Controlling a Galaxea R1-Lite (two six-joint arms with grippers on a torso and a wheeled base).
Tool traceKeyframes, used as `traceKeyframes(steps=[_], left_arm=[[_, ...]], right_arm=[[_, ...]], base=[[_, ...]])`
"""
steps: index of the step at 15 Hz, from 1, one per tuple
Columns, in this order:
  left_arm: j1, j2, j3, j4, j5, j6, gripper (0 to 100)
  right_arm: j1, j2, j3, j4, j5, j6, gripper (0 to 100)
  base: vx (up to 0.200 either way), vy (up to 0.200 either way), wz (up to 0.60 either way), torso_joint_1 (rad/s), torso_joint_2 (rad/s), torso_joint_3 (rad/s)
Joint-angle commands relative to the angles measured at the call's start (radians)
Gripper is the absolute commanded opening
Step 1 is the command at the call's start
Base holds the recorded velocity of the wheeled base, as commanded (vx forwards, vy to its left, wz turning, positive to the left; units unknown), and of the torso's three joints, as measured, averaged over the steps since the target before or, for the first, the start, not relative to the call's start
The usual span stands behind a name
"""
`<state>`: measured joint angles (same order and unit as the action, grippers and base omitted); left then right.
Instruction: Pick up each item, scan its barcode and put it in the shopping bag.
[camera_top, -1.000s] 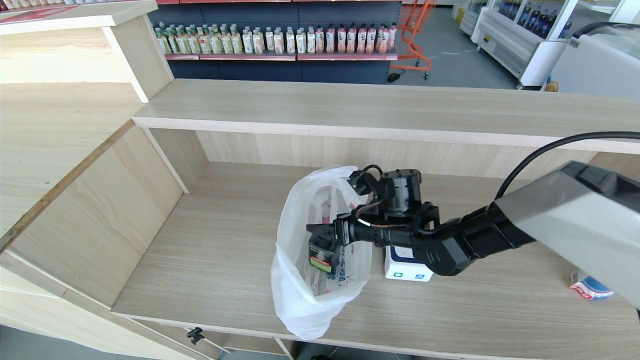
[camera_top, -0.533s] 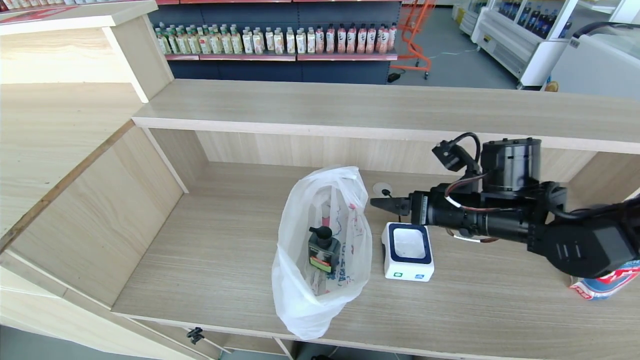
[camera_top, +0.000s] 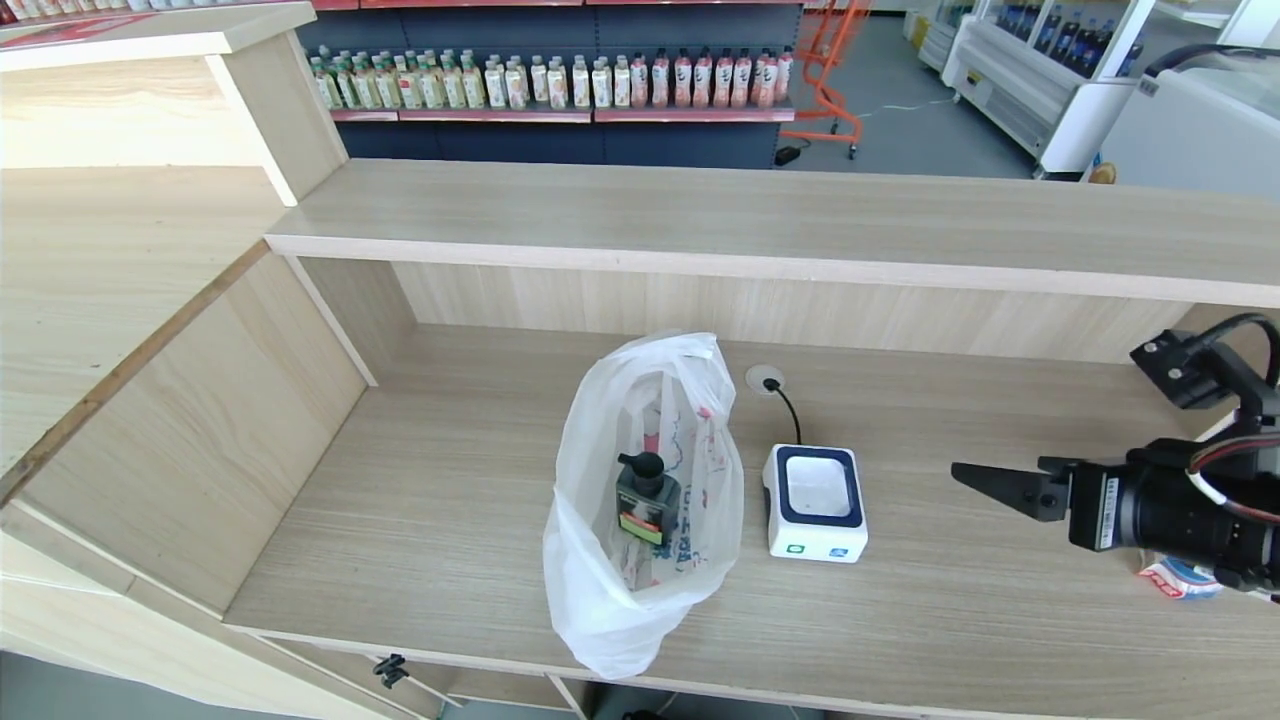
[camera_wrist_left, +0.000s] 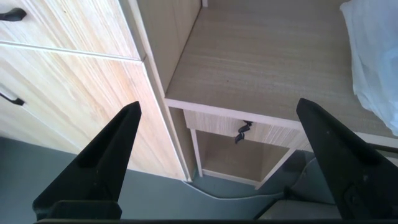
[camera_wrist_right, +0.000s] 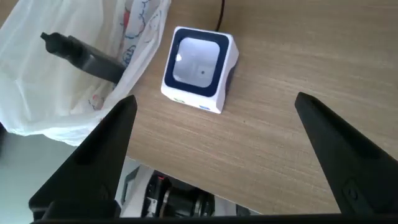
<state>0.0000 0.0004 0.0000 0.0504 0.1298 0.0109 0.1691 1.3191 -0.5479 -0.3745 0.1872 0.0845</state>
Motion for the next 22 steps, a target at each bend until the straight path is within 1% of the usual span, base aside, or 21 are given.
traceKeyframes(steps=[1, 6, 9, 12, 14, 18, 22], left_arm=[[0.0, 0.0, 0.0, 0.0, 0.001, 0.0, 100], [0.0, 0.0, 0.0, 0.0, 0.001, -0.002, 100], [0.0, 0.0, 0.0, 0.0, 0.001, 0.001, 100], [0.0, 0.0, 0.0, 0.0, 0.001, 0.001, 100], [0.0, 0.0, 0.0, 0.0, 0.001, 0.001, 100], [0.0, 0.001, 0.0, 0.0, 0.001, 0.001, 100], [0.0, 0.001, 0.0, 0.0, 0.001, 0.001, 100]], right_arm=[[-0.03, -0.063, 0.032, 0.005, 0.0, 0.0, 100], [-0.039, -0.08, 0.042, 0.035, -0.002, 0.0, 100], [-0.039, -0.08, 0.042, 0.035, -0.002, 0.0, 100], [-0.046, -0.083, 0.039, 0.035, -0.005, 0.005, 100], [-0.08, -0.084, 0.032, 0.034, -0.037, 0.018, 100], [-0.109, -0.092, 0.032, 0.035, -0.04, 0.086, 100], [-0.111, -0.084, -0.01, 0.035, -0.066, 0.19, 100]], base=[[0.0, 0.0, 0.0, 0.0, 0.0, 0.0], [-0.2, 0.0, 0.0, 0.008, 0.01, 0.0], [0.0, 0.0, 0.0, 0.0, 0.0, 0.0], [0.0, -0.2, 0.0, 0.002, 0.0, 0.007], [0.0, -0.2, 0.0, 0.002, 0.0, 0.002], [0.0, -0.2, 0.0, 0.002, 0.0, 0.002], [0.0, -0.2, 0.0, 0.004, 0.0, 0.004]])
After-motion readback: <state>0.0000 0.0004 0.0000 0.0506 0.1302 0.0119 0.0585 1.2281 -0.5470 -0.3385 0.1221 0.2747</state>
